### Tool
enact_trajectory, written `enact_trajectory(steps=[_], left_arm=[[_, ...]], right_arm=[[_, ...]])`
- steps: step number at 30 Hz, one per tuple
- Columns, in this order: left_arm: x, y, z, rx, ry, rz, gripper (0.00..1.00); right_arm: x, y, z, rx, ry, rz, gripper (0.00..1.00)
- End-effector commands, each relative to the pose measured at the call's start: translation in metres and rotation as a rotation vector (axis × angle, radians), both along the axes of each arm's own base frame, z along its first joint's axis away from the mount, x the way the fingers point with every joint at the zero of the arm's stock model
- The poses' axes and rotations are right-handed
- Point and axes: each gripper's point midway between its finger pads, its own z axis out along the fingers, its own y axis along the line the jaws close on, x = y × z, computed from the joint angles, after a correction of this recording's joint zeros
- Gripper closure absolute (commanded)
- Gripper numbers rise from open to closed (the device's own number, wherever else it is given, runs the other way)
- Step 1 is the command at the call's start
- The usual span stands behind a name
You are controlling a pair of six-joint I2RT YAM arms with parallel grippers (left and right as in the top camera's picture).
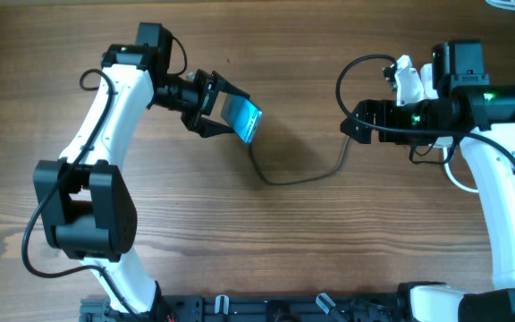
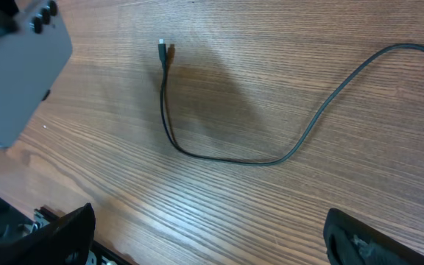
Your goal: Plug charger to phone and switch on socket
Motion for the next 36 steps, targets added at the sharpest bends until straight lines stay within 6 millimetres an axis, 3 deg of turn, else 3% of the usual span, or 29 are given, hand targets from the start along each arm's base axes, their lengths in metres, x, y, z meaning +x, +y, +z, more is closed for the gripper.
enact_trajectory(steps=[1, 13, 20, 36], left_arm=[[-0.001, -0.007, 0.055, -0.22, -0.027, 0.003, 0.96], [-0.003, -0.006, 0.092, -0.438, -0.01, -0.003, 0.96], [-0.005, -0.006, 0.094, -0.446, 0.139, 0.042, 0.96], [-0.006, -0.006, 0.093, -0.439, 0.258, 0.082, 0.96]], right_arm=[[0.003, 0.0, -0.001, -0.006, 0.002, -0.005, 0.0], [0.003, 0.0, -0.001, -0.006, 0.003, -0.005, 0.0], [0.003, 0.0, -0.001, -0.006, 0.003, -0.006, 0.0], [0.003, 0.0, -0.001, -0.006, 0.003, -0.006, 0.0]])
